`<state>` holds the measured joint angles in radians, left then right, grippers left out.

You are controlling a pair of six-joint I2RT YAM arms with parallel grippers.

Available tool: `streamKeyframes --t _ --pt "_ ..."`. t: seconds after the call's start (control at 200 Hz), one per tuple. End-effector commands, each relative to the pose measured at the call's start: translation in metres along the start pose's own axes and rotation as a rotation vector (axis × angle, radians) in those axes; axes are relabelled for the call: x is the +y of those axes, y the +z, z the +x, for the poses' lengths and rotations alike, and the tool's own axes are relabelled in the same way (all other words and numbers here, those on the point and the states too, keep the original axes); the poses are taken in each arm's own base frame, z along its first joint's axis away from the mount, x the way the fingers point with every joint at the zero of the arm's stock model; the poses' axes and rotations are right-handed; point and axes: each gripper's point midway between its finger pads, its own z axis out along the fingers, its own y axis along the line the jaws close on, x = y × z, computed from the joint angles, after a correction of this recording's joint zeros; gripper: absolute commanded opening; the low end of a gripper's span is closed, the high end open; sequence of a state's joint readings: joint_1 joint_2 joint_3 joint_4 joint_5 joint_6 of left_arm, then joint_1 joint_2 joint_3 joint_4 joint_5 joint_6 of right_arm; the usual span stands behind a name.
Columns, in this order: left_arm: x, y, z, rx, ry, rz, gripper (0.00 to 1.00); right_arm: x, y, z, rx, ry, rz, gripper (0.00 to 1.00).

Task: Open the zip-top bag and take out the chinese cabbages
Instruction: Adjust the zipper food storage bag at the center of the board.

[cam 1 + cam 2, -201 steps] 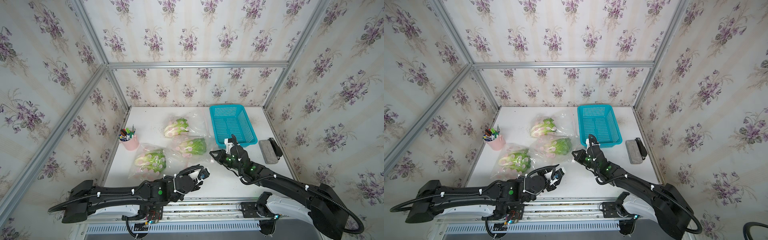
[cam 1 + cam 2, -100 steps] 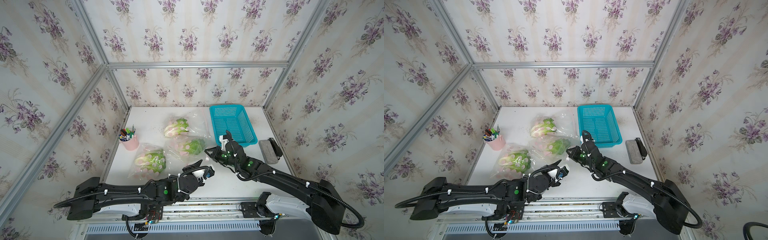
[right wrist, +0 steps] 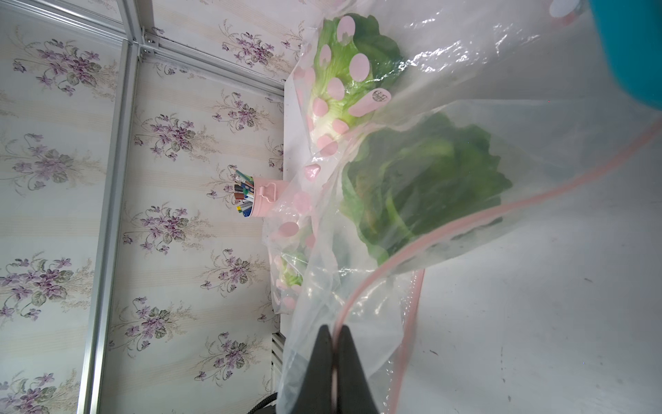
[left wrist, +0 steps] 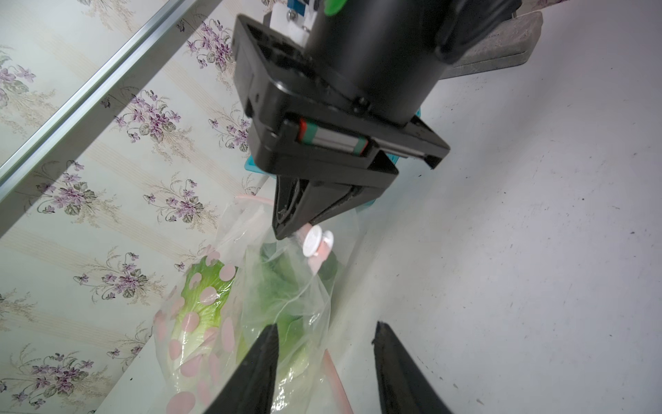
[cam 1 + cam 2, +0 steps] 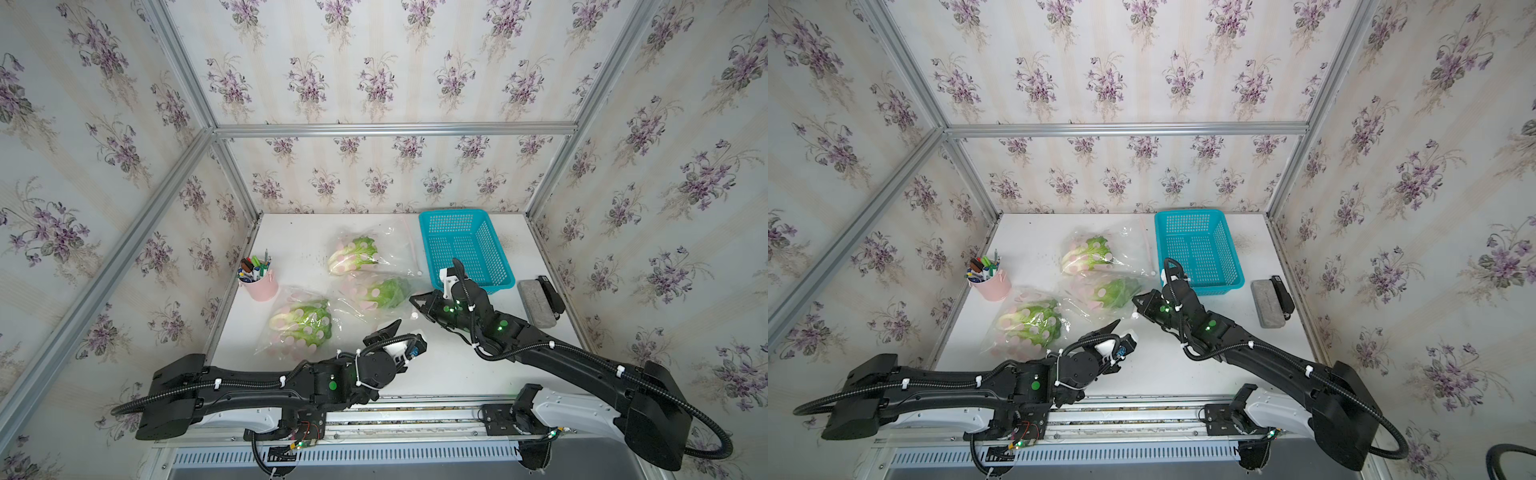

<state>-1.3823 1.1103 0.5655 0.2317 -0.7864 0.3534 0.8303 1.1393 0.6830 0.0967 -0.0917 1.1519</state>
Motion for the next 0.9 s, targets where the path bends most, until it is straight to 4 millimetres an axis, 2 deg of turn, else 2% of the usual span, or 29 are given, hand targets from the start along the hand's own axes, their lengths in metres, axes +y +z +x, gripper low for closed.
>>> streamKeyframes --t 0.0,0.39,0.639,0.894 --pt "0.005 0.003 -0.01 -0.031 -0.05 -0.009 0.43 0.006 0.0 -0.002 -0.005 0.003 -0.013 0.0" --pt "0.003 0.015 -0.014 -0.023 -0.054 0.0 0.33 0.012 -0.002 0.0 0.003 -0.021 -0.033 0.0" --pt "0.013 0.018 -0.011 -0.022 -0.092 -0.032 0.26 0.017 -0.002 0.002 0.014 -0.043 -0.042 0.0" --pt "0.024 0.019 -0.011 -0.026 -0.113 -0.051 0.27 0.016 -0.001 0.003 0.011 -0.047 -0.04 0.0"
